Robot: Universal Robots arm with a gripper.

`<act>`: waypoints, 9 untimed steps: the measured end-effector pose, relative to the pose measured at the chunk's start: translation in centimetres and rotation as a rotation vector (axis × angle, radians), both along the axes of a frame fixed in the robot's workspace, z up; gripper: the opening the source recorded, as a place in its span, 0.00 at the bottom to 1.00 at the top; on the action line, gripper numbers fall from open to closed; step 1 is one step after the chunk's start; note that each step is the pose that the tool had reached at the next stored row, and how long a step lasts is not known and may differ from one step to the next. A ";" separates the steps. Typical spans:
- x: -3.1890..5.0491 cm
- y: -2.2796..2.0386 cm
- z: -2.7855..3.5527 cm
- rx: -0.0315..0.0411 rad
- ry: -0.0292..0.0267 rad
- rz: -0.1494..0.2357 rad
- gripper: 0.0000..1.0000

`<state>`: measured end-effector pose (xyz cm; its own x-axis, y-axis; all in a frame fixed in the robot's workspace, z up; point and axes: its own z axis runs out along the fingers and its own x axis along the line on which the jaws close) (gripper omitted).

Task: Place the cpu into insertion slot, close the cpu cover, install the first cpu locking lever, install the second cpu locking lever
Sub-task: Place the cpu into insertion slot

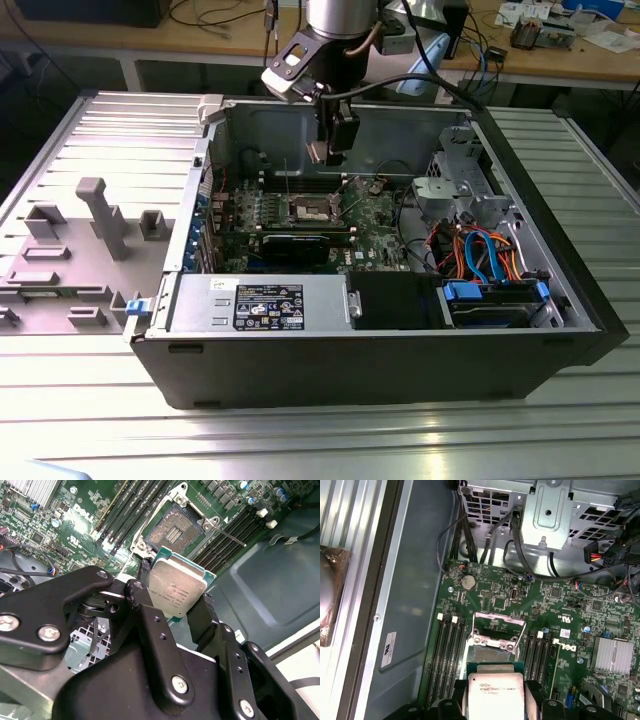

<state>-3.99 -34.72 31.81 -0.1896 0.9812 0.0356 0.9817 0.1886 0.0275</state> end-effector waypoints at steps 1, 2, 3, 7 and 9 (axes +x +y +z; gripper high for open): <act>0.00 0.00 0.00 0.0000 0.0000 0.000 0.54; 0.00 0.00 0.00 0.0000 0.0000 0.000 0.54; 0.00 0.00 0.00 0.0000 0.0000 0.000 0.54; 0.00 0.00 -0.25 -0.0014 -0.0001 -0.028 0.54; 0.00 -0.01 -0.54 -0.0032 -0.0001 -0.050 0.54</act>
<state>-3.99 -34.72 31.27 -0.1403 0.9896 0.0324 0.9899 0.1395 0.0270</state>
